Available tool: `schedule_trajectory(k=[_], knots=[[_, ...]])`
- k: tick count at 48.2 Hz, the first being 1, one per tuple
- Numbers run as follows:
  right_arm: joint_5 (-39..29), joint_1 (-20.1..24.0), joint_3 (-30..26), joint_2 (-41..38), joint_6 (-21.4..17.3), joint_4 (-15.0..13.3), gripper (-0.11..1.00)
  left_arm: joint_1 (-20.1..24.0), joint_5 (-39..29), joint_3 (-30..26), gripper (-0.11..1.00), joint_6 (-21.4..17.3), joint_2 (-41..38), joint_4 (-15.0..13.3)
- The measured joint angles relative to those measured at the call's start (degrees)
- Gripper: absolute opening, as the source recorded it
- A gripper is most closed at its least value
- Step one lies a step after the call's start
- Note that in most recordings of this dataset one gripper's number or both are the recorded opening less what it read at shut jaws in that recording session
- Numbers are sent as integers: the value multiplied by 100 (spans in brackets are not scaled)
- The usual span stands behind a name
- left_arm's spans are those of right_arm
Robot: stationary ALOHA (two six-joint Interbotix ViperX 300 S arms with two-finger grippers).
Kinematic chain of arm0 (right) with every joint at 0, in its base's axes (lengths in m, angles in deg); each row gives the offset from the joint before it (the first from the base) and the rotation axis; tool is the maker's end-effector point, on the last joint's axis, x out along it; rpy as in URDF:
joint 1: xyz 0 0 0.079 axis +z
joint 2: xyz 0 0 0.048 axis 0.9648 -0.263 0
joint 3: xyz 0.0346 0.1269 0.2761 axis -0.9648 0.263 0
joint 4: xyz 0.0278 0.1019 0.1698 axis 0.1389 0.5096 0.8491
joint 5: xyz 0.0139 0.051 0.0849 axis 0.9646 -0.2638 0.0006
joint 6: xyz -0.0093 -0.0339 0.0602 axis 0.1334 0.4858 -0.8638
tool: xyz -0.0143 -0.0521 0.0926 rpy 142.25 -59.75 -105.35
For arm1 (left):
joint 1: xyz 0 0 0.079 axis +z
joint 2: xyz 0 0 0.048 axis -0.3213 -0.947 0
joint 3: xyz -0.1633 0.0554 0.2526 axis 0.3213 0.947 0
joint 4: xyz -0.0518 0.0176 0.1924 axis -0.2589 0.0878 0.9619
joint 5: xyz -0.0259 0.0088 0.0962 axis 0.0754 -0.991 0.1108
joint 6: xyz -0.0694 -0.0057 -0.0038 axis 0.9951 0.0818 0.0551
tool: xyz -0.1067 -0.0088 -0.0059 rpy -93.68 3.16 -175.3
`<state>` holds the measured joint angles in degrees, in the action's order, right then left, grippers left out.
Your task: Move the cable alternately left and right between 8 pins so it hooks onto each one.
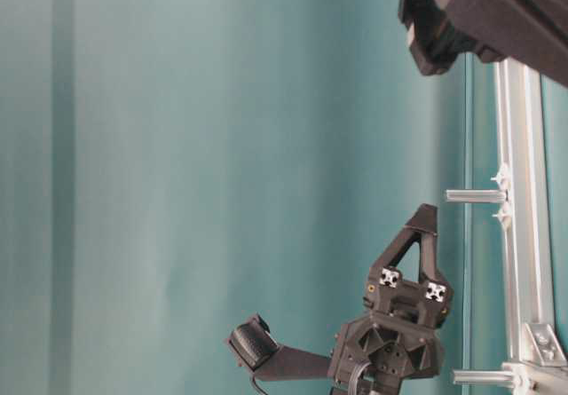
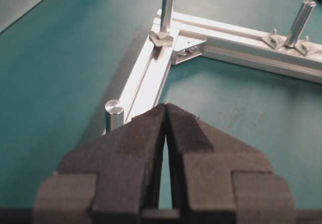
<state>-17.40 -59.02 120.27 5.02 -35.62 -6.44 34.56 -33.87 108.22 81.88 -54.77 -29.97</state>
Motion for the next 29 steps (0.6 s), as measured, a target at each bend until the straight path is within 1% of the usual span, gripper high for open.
schedule_trajectory(k=[1,3,6,10,18,23,29], knots=[[0,0,0,0,9,0,0,0,0,0,-1,9,0,-9],[-18,18,-35,9,-18,0,0,26,-105,-9,3,-53,132,70],[-97,35,-141,26,-18,0,0,35,-255,-62,0,-211,422,158],[-387,88,-272,44,-18,0,0,26,-501,-149,0,-308,782,185],[-1591,281,-703,88,-35,-9,0,-141,-1195,-193,0,-325,1354,185],[-2584,404,-1090,97,-44,-9,0,-325,-1731,-132,0,-325,1687,185],[-3410,439,-1485,88,-53,-9,0,-510,-2294,18,1,-325,2101,185]])
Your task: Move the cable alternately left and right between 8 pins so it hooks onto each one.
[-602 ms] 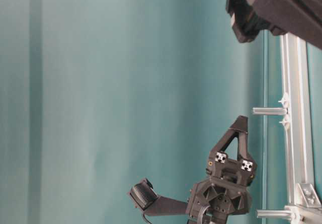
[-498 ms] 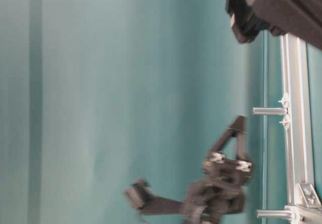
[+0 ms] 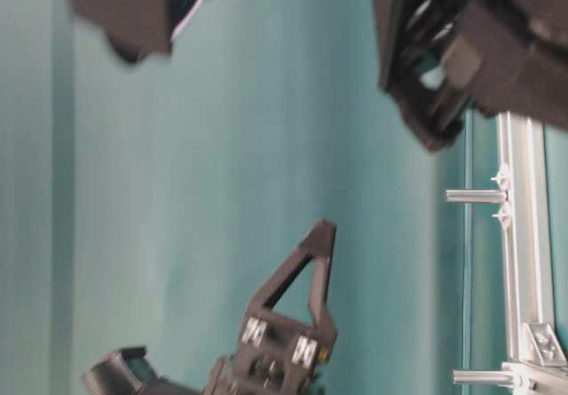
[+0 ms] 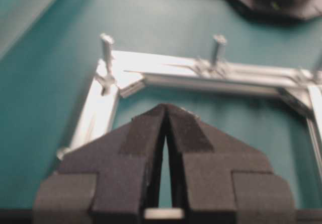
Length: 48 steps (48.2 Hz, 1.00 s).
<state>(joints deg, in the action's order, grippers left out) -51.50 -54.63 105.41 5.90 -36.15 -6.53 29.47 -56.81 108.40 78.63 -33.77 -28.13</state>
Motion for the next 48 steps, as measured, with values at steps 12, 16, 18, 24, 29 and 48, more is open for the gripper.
schedule_trajectory(k=[12,16,18,24,29,48], knots=[[-580,70,-694,-483,-193,0,3,-167,-923,448,46,0,1072,9],[-545,79,-861,-773,-519,-9,18,-211,-1055,659,61,9,1433,9],[-501,79,-905,-896,-703,-9,30,-237,-1099,782,67,9,1591,9],[-422,79,-993,-1160,-1151,0,67,-325,-1134,1151,68,79,2092,9],[-422,70,-1072,-1301,-1283,-9,75,-422,-1151,1450,68,88,2452,9],[-624,70,-1477,-1793,-1327,-9,58,-510,-1916,2083,68,88,3507,18]])
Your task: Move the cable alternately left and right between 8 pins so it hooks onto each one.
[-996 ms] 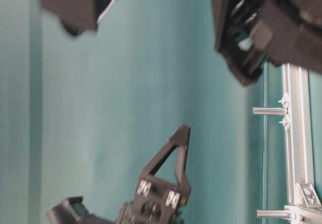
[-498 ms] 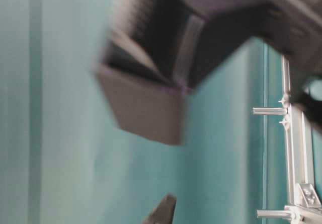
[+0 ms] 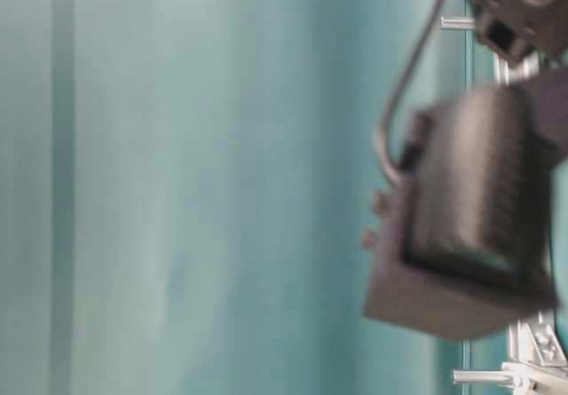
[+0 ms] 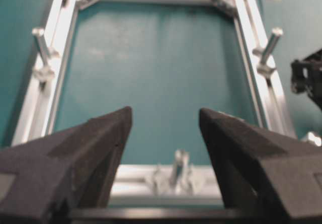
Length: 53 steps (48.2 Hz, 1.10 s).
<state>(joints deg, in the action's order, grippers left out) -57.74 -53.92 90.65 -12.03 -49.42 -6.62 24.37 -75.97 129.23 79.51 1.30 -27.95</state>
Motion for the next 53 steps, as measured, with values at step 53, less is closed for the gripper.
schedule_trajectory(k=[53], knots=[[-598,9,1187,1819,-510,9,15,-9,-1195,571,67,18,1336,18]])
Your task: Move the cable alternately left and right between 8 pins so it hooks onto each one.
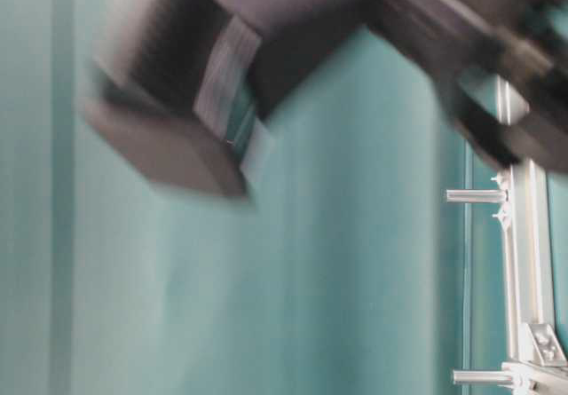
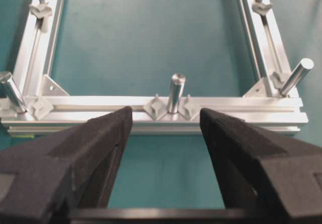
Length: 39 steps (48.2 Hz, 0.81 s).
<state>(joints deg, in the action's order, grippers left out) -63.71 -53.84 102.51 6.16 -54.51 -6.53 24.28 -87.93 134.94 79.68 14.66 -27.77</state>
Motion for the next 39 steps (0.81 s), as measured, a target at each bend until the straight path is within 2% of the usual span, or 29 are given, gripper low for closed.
schedule_trajectory(k=[8,17,29,39], knots=[[-35,18,853,888,-756,0,15,0,0,26,67,0,0,0],[-264,-167,1380,1389,-1371,0,15,0,-26,26,67,0,0,9],[-896,-615,1521,1582,-1556,-9,15,-9,-281,141,67,-9,149,9],[-1292,-1345,1389,1564,-1986,0,15,-9,-220,422,67,-9,949,9]])
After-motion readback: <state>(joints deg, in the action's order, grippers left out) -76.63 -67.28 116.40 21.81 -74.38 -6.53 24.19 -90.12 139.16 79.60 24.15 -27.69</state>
